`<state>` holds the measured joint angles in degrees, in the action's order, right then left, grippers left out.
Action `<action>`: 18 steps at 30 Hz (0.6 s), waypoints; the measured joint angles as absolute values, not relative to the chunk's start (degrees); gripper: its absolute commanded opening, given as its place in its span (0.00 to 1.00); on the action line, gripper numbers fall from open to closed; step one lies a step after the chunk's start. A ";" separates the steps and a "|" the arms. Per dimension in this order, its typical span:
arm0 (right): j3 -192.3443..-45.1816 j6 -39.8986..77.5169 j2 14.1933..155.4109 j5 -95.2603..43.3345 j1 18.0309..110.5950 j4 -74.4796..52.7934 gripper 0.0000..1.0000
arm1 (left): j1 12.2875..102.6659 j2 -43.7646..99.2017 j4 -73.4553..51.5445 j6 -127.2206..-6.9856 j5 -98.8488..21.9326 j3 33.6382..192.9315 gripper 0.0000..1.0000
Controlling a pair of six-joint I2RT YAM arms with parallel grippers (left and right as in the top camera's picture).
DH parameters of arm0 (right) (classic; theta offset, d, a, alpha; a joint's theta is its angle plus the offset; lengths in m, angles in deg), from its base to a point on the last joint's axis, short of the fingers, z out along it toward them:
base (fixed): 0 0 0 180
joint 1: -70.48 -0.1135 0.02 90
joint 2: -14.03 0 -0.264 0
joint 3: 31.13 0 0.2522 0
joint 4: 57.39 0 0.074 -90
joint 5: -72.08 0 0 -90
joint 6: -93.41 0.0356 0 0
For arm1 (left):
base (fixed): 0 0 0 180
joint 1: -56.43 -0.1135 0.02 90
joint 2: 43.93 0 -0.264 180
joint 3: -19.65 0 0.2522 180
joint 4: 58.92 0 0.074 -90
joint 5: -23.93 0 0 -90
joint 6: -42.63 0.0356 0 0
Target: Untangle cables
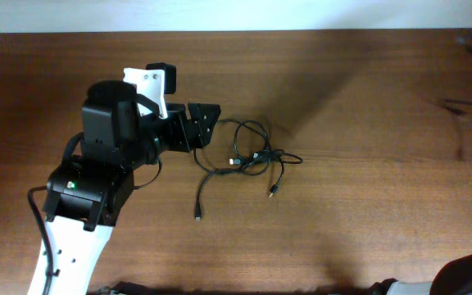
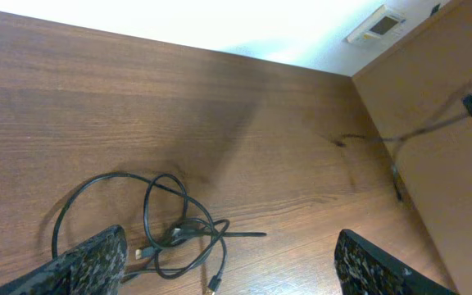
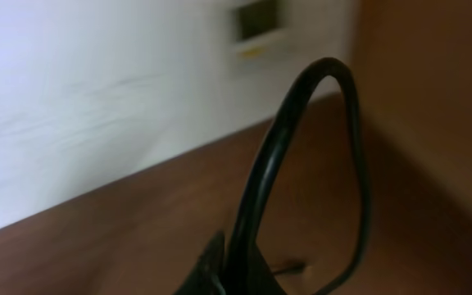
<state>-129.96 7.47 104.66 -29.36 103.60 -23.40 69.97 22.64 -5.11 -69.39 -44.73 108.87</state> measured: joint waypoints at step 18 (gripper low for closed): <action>-129.96 22.92 109.75 -13.95 125.20 -12.17 0.99 | 69.97 22.64 -1.24 -69.39 -43.81 108.87 0.81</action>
